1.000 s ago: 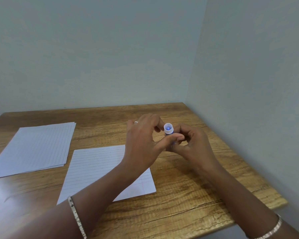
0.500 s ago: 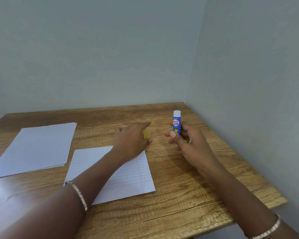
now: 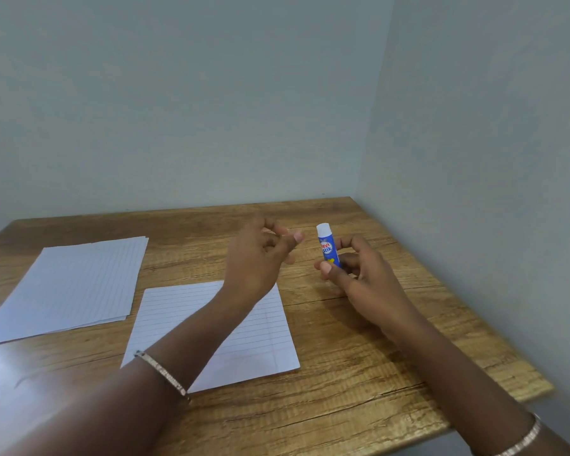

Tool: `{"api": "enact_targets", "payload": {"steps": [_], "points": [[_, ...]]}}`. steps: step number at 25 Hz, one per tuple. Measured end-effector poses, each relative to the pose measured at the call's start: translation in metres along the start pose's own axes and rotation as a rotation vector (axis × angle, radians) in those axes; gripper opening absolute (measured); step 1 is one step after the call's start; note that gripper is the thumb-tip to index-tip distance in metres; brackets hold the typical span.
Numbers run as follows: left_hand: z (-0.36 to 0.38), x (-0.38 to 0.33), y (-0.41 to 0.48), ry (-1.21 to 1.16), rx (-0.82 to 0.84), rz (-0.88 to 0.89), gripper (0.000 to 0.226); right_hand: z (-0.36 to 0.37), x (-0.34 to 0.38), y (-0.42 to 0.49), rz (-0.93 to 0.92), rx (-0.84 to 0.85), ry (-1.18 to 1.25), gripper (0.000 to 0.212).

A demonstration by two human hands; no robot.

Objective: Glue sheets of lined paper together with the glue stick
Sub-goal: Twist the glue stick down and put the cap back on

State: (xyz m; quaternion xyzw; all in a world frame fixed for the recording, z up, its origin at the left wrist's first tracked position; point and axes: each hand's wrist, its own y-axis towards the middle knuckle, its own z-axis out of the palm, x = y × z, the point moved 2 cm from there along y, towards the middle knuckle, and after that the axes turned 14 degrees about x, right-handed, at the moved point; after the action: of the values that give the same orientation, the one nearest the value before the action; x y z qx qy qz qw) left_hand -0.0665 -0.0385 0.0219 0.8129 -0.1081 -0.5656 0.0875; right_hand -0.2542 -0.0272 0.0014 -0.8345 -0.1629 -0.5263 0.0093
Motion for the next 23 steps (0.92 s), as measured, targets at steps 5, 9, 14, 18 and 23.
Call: {"api": "enact_targets", "payload": {"steps": [5, 9, 14, 18, 23], "points": [[-0.003, -0.007, -0.003, -0.55, 0.157, -0.161, 0.035, 0.003, 0.002, 0.001, -0.087, 0.074, -0.07, 0.023], [-0.002, -0.007, -0.006, -0.73, 0.115, -0.27, 0.026, 0.003, 0.002, 0.001, -0.084, 0.089, -0.093, 0.026], [0.007, -0.007, -0.007, -0.783, 0.139, -0.251, 0.039, 0.005, -0.001, 0.003, -0.145, 0.108, -0.111, 0.027], [0.017, -0.011, -0.011, -0.823, 0.101, -0.181, 0.045, 0.007, 0.001, 0.002, -0.183, 0.079, -0.04, 0.034], [0.021, -0.007, -0.012, -0.733, 0.013, -0.114, 0.03, 0.006, 0.008, -0.003, -0.257, -0.017, -0.064, 0.028]]}}
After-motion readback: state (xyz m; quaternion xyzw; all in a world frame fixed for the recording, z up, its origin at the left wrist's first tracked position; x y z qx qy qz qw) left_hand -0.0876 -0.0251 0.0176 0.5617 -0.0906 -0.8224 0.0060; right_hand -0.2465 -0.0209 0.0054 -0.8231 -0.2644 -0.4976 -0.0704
